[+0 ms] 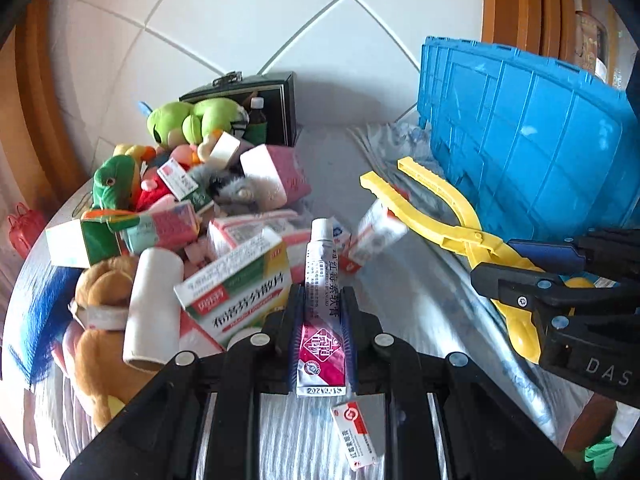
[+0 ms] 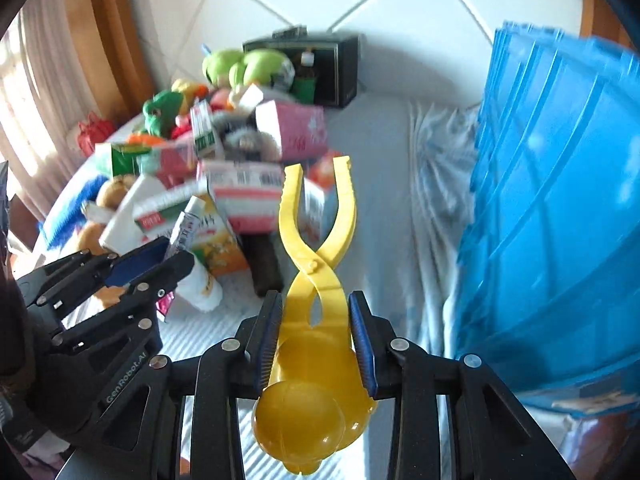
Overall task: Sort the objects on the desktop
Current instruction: 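Carry tube and yellow clip into the blue crate and open both tools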
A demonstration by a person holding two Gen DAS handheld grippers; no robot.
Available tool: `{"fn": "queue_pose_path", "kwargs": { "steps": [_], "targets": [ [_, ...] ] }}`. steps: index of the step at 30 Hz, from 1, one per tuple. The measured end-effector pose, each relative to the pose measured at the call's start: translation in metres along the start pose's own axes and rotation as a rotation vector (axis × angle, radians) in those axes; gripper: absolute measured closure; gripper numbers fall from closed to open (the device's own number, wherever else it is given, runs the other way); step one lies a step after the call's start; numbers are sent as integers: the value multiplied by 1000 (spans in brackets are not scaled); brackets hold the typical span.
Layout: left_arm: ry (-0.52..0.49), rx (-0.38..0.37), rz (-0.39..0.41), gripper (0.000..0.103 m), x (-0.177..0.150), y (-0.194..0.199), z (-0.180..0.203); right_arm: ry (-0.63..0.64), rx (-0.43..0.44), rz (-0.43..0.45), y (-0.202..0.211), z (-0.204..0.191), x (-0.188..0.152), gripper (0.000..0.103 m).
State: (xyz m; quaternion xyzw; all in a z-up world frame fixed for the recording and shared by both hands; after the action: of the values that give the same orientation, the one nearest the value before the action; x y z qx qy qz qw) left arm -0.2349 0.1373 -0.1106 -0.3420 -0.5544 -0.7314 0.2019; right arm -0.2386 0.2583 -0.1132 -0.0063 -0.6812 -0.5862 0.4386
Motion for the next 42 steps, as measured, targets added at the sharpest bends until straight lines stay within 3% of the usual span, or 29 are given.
{"fn": "queue_pose_path", "kwargs": {
  "steps": [12, 18, 23, 26, 29, 32, 37, 42],
  "targets": [
    [-69, -39, 234, 85, 109, 40, 31, -73, -30, 336, 115, 40, 80, 69],
    [-156, -108, 294, 85, 165, 54, 83, -161, -148, 456, 175, 112, 106, 69],
    [-233, -206, 287, 85, 210, 43, 150, -205, -256, 434, 196, 190, 109, 69],
    [-268, -281, 228, 85, 236, 26, 199, -208, -323, 375, 189, 237, 108, 69],
    [-274, -349, 128, 85, 258, -1, 245, -215, -337, 278, 168, 285, 108, 69],
    [-288, -360, 8, 85, 269, -40, 287, -223, -345, 153, 136, 335, 101, 69],
    [-286, -300, -243, 85, 265, -130, 329, -220, -287, -56, 61, 378, 78, 69],
    [-260, -217, -451, 85, 240, -209, 334, -215, -233, -241, -12, 395, 59, 69]
  ]
}}
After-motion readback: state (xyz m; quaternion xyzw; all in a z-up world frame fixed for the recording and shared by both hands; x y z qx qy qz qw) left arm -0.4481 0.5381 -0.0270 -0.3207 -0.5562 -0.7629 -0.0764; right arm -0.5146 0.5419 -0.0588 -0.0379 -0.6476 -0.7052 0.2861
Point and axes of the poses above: each gripper's, at about its wrist camera, not at the fingertips, and y roughly against the way its jaws point, z to its right, x to its top, the point moved 1 cm from there along -y, roughly the way its jaws point, and after that the axes turned 11 degrees about -x, right-handed, at the moved point
